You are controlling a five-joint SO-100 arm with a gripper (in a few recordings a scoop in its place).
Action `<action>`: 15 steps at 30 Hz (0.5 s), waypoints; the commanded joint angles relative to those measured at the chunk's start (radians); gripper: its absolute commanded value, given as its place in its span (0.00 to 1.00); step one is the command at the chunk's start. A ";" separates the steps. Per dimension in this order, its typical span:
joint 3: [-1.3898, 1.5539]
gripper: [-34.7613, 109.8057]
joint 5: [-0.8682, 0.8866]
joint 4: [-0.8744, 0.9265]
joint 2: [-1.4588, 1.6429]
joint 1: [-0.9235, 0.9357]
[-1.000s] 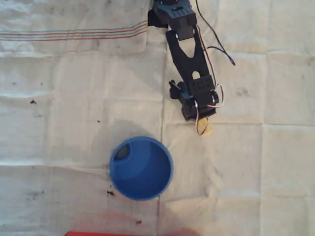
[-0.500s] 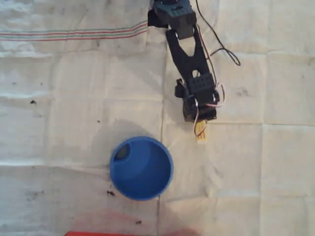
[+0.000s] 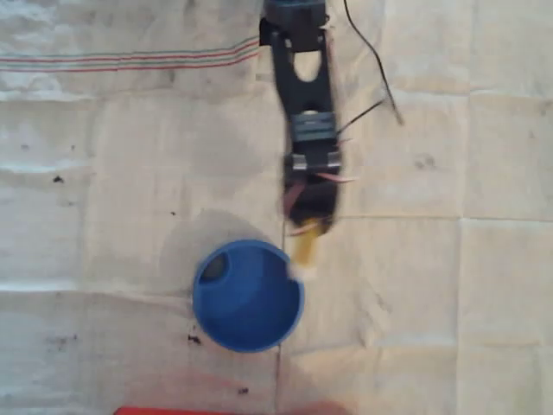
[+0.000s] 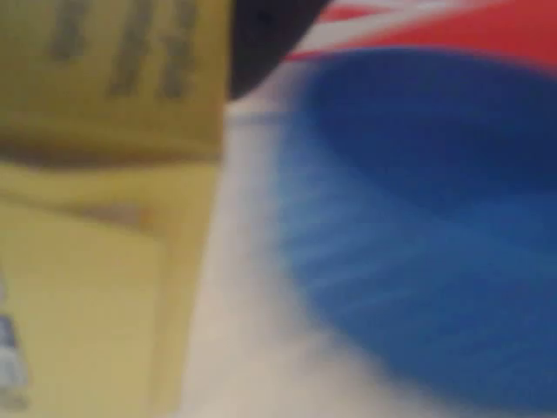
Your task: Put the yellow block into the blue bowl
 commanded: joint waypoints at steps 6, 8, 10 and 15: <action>-0.083 0.24 0.080 -0.247 0.061 0.095; -0.083 0.24 0.112 -0.296 0.037 0.095; -0.083 0.24 0.146 -0.339 0.011 0.095; -0.083 0.24 0.198 -0.420 -0.049 0.095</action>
